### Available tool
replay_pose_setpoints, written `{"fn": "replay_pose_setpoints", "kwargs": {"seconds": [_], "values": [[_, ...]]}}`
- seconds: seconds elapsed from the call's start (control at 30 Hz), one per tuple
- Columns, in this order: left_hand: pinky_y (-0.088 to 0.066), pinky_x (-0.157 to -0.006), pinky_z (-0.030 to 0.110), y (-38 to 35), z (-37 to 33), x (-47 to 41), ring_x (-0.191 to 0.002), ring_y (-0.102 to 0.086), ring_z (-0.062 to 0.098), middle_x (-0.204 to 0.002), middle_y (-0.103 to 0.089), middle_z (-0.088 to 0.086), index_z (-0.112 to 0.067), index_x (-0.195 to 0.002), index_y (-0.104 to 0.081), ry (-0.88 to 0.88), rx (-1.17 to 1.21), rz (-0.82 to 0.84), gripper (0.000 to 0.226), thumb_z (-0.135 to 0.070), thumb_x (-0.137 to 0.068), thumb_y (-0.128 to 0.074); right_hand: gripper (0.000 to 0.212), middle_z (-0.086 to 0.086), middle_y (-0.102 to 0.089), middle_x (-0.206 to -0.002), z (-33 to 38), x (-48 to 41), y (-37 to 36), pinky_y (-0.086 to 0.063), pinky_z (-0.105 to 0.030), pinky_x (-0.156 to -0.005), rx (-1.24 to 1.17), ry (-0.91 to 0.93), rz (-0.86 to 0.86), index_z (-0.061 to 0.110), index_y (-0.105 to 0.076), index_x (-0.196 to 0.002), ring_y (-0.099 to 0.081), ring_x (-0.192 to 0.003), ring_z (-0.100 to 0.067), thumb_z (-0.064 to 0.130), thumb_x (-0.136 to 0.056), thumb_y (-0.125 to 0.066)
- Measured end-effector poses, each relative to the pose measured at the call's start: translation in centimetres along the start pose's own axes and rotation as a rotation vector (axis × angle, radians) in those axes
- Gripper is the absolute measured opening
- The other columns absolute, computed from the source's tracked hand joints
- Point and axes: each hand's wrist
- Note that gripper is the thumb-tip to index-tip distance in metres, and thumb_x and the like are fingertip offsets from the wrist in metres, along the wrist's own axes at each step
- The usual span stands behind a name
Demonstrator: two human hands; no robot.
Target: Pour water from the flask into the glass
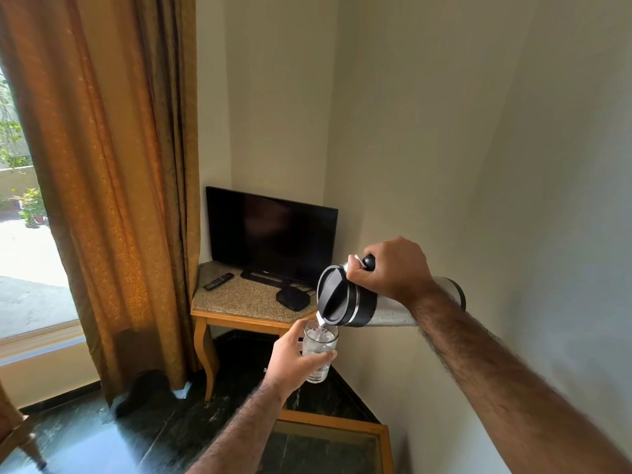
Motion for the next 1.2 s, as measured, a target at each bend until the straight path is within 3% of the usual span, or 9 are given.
{"fn": "replay_pose_setpoints", "kwargs": {"seconds": [0.33, 0.57, 0.77, 0.9, 0.93, 1.07, 1.2], "values": [[-0.063, -0.08, 0.024, -0.2, 0.3, -0.7, -0.097, -0.076, -0.005, -0.11, -0.08, -0.012, -0.032, -0.131, -0.063, 0.004, 0.031, 0.001, 0.077, -0.041, -0.062, -0.094, 0.051, 0.006, -0.028, -0.039, -0.3, -0.3, 0.0, -0.022, -0.024, -0.046, 0.001, 0.012, 0.011, 0.021, -0.039, -0.047, -0.029, -0.039, -0.017, 0.054, -0.084, -0.053], [-0.065, -0.09, 0.033, -0.4, 0.5, -1.2, -0.098, -0.076, -0.003, -0.109, -0.08, -0.015, -0.036, -0.13, -0.064, -0.013, 0.021, 0.007, 0.076, -0.043, -0.061, -0.094, 0.052, 0.005, -0.026, -0.04, -0.3, -0.4, -0.5, -0.021, -0.024, -0.045, -0.002, 0.018, 0.006, 0.022, -0.032, -0.047, -0.026, -0.039, -0.016, 0.052, -0.083, -0.054], [-0.059, -0.079, 0.019, -0.3, 0.3, -1.4, -0.098, -0.075, -0.006, -0.109, -0.08, -0.015, -0.037, -0.133, -0.061, -0.005, 0.007, 0.005, 0.078, -0.043, -0.062, -0.094, 0.051, 0.006, -0.028, -0.039, -0.6, -0.4, -1.0, -0.021, -0.022, -0.044, 0.017, 0.056, 0.01, 0.021, -0.038, -0.048, -0.028, -0.038, -0.015, 0.053, -0.083, -0.056], [-0.059, -0.07, 0.012, -0.2, 0.3, -1.5, -0.096, -0.073, -0.012, -0.106, -0.076, -0.033, -0.038, -0.131, -0.061, -0.012, 0.002, 0.008, 0.074, -0.04, -0.065, -0.094, 0.052, 0.005, -0.026, -0.039, -0.9, -0.5, -1.3, -0.02, -0.023, -0.046, 0.009, 0.017, 0.009, 0.017, -0.041, -0.048, -0.028, -0.038, -0.017, 0.053, -0.082, -0.056], [-0.06, -0.073, 0.014, -0.2, 0.4, -1.5, -0.096, -0.073, -0.012, -0.107, -0.075, -0.035, -0.038, -0.131, -0.061, -0.014, -0.003, 0.01, 0.073, -0.041, -0.065, -0.094, 0.052, 0.004, -0.025, -0.039, -1.0, -0.5, -1.4, -0.02, -0.023, -0.046, 0.005, 0.006, 0.008, 0.016, -0.041, -0.048, -0.027, -0.038, -0.017, 0.053, -0.082, -0.055], [-0.065, -0.093, 0.04, -0.4, 0.7, -1.8, -0.099, -0.077, 0.001, -0.111, -0.08, -0.015, -0.037, -0.129, -0.064, -0.01, 0.0, 0.003, 0.071, -0.039, -0.066, -0.095, 0.054, 0.004, -0.02, -0.04, -1.2, -0.3, -1.7, -0.017, -0.022, -0.046, -0.026, -0.01, 0.015, 0.022, -0.027, -0.048, -0.019, -0.039, -0.012, 0.051, -0.083, -0.056], [-0.063, -0.097, 0.041, -0.6, 0.7, -1.8, -0.104, -0.075, 0.003, -0.115, -0.078, -0.015, -0.05, -0.12, -0.062, -0.017, -0.004, -0.007, 0.064, -0.04, -0.065, -0.095, 0.056, 0.004, -0.021, -0.041, -2.0, 0.2, -2.5, -0.018, -0.024, -0.046, -0.085, -0.091, 0.017, 0.019, -0.026, -0.048, -0.019, -0.041, -0.015, 0.051, -0.083, -0.055]]}}
Point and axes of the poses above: each hand's wrist, its own x-axis away from the middle knuckle, its own y-axis out of the back of the hand, z = x × y
